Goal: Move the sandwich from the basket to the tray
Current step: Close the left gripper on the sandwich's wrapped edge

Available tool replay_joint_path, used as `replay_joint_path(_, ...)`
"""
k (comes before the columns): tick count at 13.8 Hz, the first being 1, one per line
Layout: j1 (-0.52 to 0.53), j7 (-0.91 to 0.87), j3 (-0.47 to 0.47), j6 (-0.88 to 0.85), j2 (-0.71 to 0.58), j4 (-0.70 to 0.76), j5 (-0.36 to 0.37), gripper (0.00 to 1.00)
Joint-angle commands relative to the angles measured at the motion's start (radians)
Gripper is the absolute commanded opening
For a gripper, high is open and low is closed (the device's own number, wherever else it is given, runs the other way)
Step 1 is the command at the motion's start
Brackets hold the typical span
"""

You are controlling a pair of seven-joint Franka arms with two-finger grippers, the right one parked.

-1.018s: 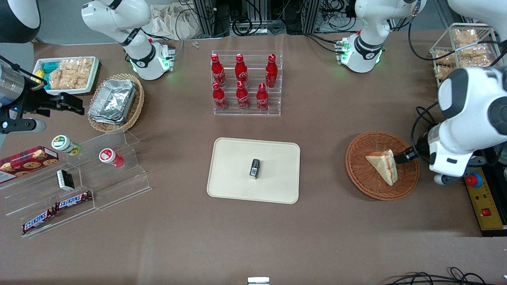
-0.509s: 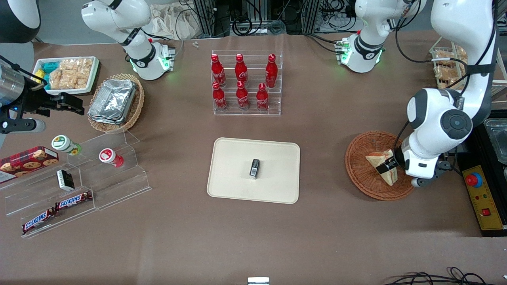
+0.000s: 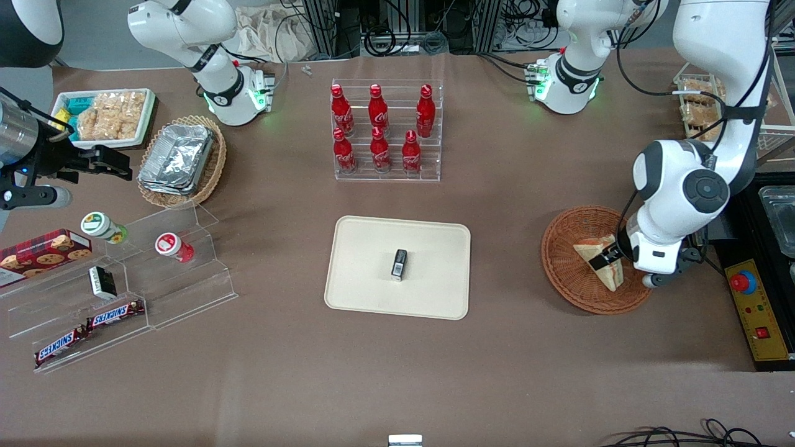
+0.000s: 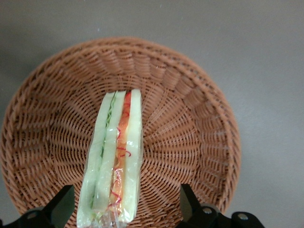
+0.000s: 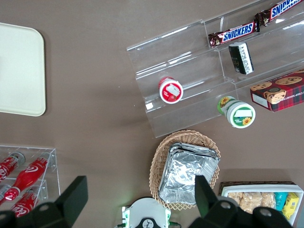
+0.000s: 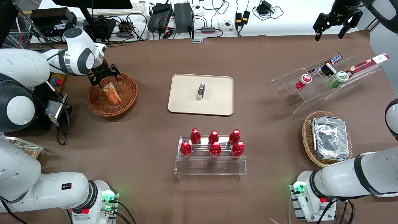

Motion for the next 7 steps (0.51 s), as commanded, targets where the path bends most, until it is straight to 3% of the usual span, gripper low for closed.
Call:
replay_joint_path(1, 0.005, -0.019, -0.004, 0.051, 0.010, -0.027, 0.008, 1.00)
replay_joint_path(7, 0.023, -0.017, -0.004, 0.065, 0.064, -0.015, 0.008, 1.00)
